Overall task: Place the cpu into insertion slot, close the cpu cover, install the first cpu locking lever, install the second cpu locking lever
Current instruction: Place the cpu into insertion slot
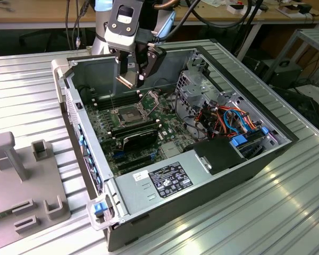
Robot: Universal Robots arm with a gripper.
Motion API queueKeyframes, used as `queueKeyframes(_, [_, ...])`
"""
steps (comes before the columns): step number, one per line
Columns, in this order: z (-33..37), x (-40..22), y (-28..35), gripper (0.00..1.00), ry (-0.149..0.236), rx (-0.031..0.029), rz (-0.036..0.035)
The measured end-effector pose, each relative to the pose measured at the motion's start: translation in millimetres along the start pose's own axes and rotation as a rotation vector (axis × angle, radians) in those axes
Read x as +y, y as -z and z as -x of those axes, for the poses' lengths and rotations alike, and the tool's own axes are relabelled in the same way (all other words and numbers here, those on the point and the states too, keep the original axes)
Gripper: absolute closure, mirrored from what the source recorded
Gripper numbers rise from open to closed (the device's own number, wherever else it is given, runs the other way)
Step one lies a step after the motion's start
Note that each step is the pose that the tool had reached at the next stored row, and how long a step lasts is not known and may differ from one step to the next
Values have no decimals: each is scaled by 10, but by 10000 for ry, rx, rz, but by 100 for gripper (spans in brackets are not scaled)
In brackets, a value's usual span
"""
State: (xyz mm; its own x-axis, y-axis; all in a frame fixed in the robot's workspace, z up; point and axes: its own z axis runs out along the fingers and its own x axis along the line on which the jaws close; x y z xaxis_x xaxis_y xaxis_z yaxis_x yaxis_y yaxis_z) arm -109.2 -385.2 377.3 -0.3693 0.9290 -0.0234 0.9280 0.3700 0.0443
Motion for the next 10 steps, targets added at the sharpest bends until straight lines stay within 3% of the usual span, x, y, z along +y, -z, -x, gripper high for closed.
queueKeyframes(7, [0, 1, -4, 45, -149, -6, -2])
queueKeyframes(10, [-7, 8, -12, 45, -418, -20, -10])
